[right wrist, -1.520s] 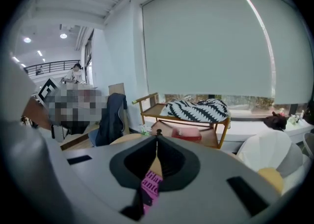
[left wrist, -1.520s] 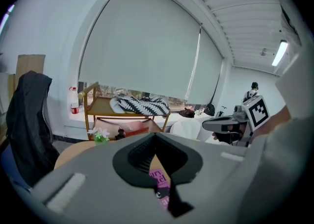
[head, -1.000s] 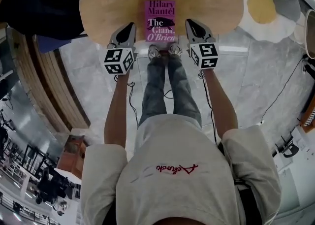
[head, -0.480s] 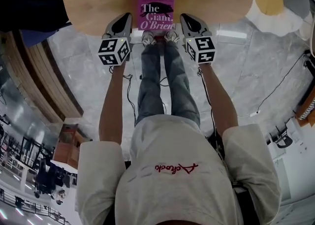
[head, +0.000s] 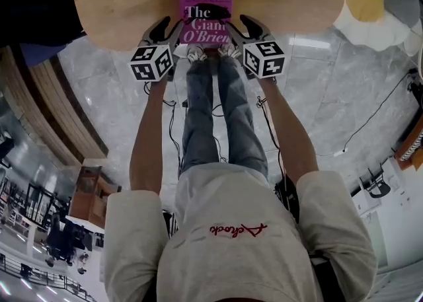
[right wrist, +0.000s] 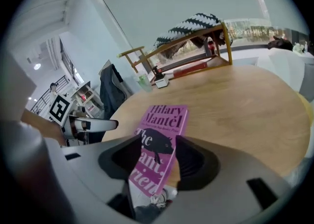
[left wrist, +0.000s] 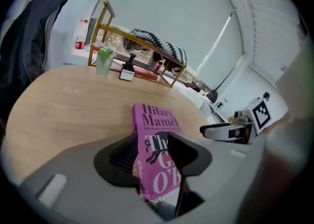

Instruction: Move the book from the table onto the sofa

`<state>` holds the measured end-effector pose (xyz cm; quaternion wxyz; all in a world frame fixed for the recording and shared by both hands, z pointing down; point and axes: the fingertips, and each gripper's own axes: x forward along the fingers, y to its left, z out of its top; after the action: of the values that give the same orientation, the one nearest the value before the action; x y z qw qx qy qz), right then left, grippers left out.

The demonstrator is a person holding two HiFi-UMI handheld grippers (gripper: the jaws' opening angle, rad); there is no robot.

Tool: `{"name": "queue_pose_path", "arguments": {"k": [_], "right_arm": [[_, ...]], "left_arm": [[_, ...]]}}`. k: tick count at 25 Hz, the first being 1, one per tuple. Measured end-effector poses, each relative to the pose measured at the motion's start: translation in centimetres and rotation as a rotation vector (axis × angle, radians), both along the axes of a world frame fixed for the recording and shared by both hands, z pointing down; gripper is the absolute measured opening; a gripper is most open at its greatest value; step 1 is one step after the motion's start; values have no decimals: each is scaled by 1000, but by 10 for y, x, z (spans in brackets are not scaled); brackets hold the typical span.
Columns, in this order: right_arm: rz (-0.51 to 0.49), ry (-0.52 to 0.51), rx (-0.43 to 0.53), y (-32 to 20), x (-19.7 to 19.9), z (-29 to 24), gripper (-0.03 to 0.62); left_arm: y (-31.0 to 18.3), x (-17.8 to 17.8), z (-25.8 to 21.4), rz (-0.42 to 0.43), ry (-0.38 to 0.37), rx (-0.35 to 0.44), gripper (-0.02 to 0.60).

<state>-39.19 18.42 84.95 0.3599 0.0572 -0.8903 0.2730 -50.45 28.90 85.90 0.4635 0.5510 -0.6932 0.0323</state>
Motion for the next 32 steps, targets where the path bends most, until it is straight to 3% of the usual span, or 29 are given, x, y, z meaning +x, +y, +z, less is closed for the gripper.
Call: {"name": "queue_pose_path", "arguments": {"k": [6,11,19,32], "right_arm": [[7,33,-55,-3,-8,32,240],[8,59,-89,-1,-13,53,268],[33,72,-97,3,-27,68,270],[29,113,-66,12,-24,72,264]], "left_arm": [[-8,11,34,16,65,-29,233],[-10,12,54,10,77,-58,277],[-14,19,71,28,121,-64,284],[-16,30,70,52,66,-75,266]]}}
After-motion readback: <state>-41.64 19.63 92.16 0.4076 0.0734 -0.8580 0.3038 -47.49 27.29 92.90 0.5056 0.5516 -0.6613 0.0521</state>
